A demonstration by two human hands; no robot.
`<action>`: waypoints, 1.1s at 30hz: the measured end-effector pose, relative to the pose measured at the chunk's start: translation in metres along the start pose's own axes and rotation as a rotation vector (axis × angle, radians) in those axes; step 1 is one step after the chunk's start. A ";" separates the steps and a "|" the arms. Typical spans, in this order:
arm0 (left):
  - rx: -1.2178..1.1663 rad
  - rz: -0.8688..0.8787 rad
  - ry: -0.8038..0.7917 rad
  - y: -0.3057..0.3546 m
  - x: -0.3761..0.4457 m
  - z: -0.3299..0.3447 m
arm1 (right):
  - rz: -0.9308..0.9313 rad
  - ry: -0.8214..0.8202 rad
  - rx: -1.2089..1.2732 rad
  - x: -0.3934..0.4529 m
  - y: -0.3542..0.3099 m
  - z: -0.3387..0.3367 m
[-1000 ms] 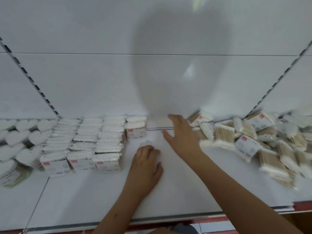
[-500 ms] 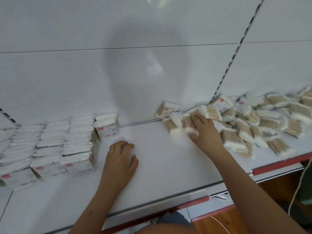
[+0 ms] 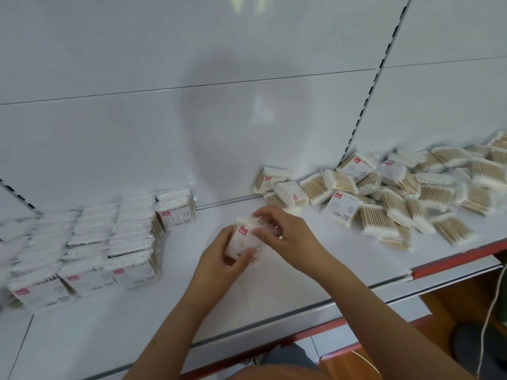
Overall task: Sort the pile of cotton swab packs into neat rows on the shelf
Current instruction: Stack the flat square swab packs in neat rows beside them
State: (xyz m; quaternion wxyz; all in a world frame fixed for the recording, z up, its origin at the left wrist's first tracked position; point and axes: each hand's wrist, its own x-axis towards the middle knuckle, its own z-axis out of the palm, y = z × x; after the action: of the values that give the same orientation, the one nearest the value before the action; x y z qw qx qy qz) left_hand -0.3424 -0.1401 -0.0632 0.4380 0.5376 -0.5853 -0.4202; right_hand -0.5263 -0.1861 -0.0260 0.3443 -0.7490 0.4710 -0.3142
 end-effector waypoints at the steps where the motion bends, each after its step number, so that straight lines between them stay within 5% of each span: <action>1: 0.001 -0.017 0.034 0.002 0.001 0.003 | 0.009 0.038 0.041 0.004 0.003 0.001; 5: -0.047 -0.127 0.200 -0.009 0.006 0.001 | 0.030 0.295 -0.187 0.034 0.046 -0.014; 8: -0.111 -0.175 0.276 -0.014 0.007 0.000 | 0.165 0.275 -0.393 0.051 0.078 -0.026; 10: -0.108 -0.175 0.276 -0.013 0.007 0.000 | 0.217 0.286 -0.424 0.058 0.084 -0.028; 16: -0.102 -0.163 0.313 -0.011 0.006 -0.001 | 0.121 0.676 -0.294 0.039 0.030 -0.023; 20: -0.084 -0.088 0.273 -0.014 0.003 0.001 | 0.215 0.462 -0.165 0.002 -0.009 0.028; 24: -0.109 0.080 0.041 -0.001 -0.010 0.006 | 0.328 0.271 -0.021 -0.008 -0.031 0.064; 29: -0.033 -0.077 0.240 -0.010 -0.010 -0.009 | 0.226 0.105 0.153 -0.003 -0.035 0.044; 33: -0.040 -0.086 0.218 -0.019 -0.016 -0.023 | 0.106 0.000 0.053 0.004 -0.012 0.036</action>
State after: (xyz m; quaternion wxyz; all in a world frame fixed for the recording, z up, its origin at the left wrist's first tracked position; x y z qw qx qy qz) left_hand -0.3144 -0.1257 -0.0764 0.4912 0.5959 -0.5022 -0.3892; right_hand -0.4904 -0.1782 -0.0365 0.3802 -0.7137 0.5013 -0.3078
